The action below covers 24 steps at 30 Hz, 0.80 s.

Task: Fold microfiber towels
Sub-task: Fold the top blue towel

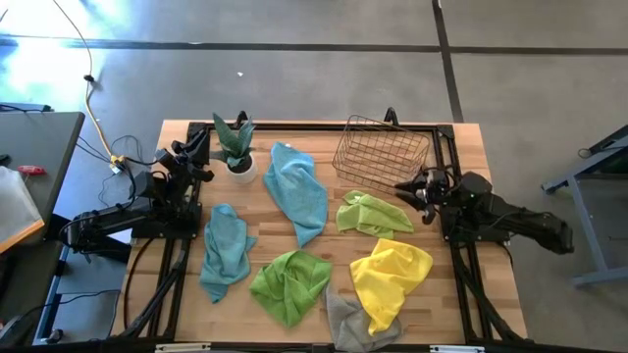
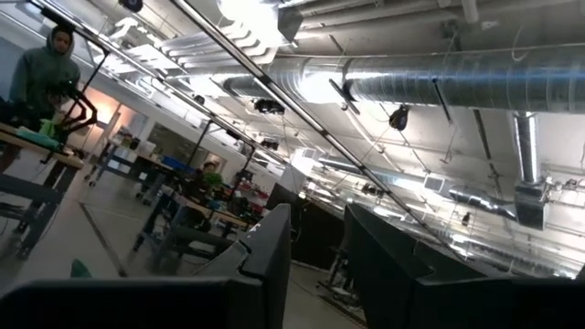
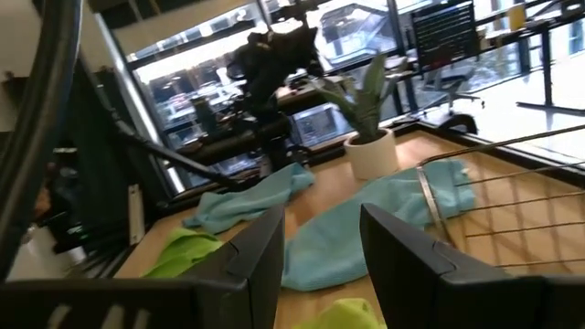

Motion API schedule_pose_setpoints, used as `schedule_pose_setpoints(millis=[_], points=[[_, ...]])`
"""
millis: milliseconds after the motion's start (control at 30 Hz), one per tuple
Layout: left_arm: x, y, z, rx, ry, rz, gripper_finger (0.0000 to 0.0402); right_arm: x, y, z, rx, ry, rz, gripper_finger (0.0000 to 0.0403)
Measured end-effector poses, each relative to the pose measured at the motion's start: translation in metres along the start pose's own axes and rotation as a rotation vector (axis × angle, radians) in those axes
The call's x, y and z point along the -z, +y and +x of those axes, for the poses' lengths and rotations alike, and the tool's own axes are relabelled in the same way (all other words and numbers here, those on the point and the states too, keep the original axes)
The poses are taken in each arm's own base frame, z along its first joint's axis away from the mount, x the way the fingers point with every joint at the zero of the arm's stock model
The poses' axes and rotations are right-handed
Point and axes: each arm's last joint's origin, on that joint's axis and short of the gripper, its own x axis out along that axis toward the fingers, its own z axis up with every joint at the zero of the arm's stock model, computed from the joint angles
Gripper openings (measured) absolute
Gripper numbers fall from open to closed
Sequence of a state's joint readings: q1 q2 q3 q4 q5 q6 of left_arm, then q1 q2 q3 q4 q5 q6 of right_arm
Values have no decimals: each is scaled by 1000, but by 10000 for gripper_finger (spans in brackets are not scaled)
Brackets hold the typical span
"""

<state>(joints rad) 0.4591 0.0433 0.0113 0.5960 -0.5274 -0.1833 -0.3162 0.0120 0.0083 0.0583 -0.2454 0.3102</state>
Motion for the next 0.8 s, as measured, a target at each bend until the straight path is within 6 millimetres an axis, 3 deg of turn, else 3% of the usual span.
schedule_pose_setpoints(millis=[133,400,800], points=[[0,-1,0,30,3,-22,95,-1,4,1,-37,-17,-8,138],[5,-12,-1,389,100,-20,95,-6,9,1,-38,-75,-12,138],[6,-25,14,491,208,55,95,-11,13,6,7,-148,-29,138]])
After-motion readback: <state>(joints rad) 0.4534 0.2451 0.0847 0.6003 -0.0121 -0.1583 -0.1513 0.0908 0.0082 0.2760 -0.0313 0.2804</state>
